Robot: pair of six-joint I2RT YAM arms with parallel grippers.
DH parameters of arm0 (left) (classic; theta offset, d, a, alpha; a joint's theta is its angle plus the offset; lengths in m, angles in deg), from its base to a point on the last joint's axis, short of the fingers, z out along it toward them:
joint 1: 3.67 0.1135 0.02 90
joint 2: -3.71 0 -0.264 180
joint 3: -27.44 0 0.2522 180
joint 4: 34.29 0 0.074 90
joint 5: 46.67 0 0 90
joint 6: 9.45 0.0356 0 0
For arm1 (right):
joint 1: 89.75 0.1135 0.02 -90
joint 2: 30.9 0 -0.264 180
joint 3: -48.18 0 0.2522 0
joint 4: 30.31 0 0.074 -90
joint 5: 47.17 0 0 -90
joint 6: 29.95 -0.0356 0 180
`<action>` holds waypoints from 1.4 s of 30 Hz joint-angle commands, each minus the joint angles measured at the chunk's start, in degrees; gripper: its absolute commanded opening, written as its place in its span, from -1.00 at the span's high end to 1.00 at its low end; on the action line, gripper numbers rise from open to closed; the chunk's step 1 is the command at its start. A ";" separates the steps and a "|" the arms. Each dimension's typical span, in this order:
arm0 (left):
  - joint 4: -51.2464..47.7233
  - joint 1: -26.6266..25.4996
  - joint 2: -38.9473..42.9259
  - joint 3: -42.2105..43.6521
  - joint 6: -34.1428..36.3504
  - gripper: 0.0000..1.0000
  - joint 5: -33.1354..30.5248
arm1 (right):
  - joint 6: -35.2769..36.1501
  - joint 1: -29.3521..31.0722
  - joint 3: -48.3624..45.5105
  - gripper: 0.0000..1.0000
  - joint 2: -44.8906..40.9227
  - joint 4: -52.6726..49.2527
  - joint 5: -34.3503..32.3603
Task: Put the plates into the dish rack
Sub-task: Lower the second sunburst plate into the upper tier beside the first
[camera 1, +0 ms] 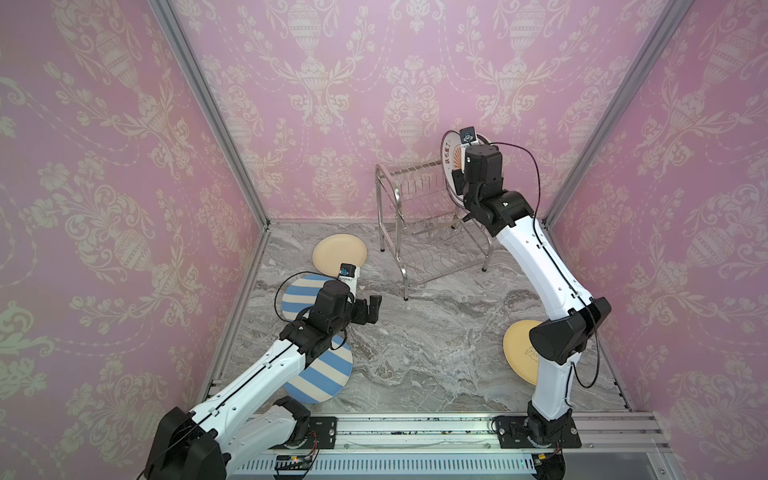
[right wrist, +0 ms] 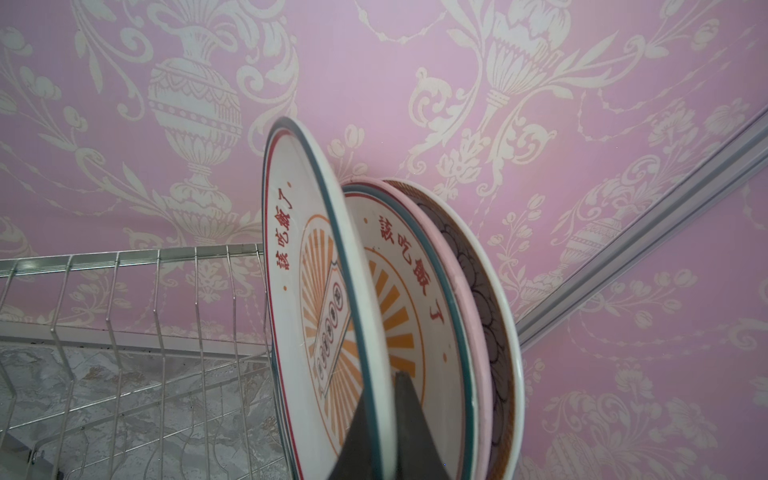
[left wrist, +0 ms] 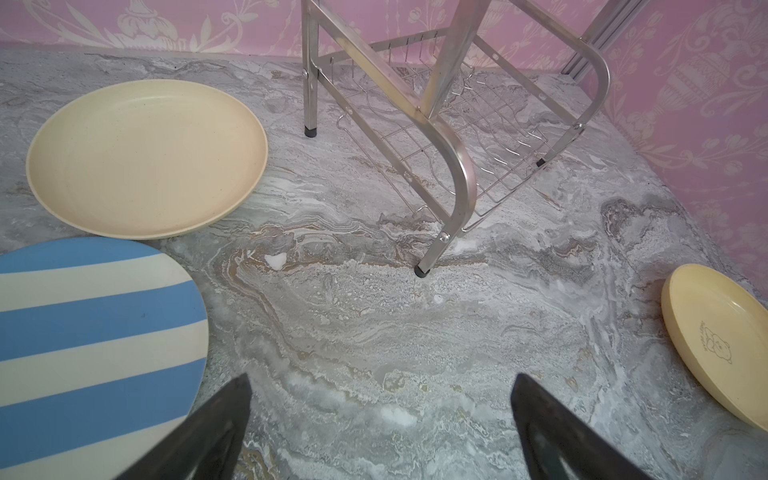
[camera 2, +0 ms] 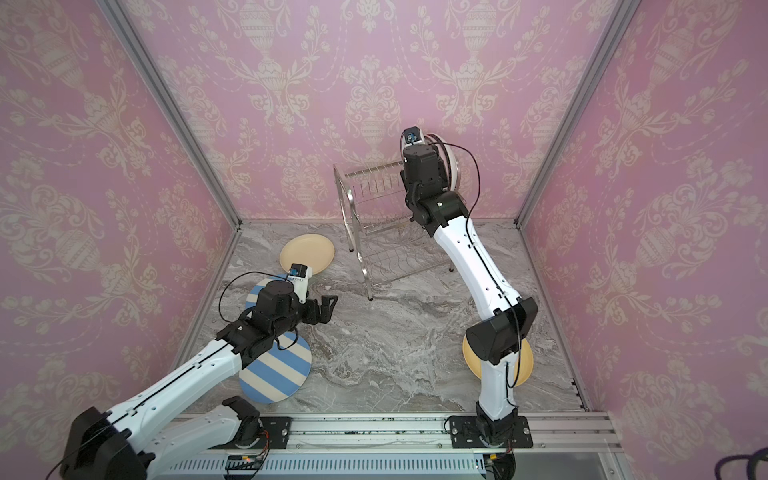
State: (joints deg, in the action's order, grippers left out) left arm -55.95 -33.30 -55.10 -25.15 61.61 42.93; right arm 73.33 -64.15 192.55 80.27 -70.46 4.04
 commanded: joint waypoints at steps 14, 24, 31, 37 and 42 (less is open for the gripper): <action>-1.90 0.80 1.33 0.60 0.20 -0.99 -0.02 | -4.40 -0.01 -2.46 1.00 -0.28 2.98 1.38; -1.77 0.97 1.16 0.51 0.22 -0.99 0.20 | -1.26 0.92 0.39 1.00 0.70 4.26 -0.70; -1.00 1.00 -0.05 0.37 0.03 -0.99 0.83 | 3.86 2.25 4.09 1.00 0.14 5.86 -3.49; -0.43 1.06 -0.65 0.45 -0.22 -0.99 1.34 | 4.10 2.69 3.69 1.00 0.00 5.82 -3.77; -1.15 1.06 -0.18 0.51 -0.05 -0.99 1.06 | 2.99 2.78 2.68 1.00 0.91 5.74 -4.11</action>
State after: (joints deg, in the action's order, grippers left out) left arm -56.72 -32.66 -55.64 -25.15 61.61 43.00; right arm 76.60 -61.52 194.84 80.73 -68.32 1.82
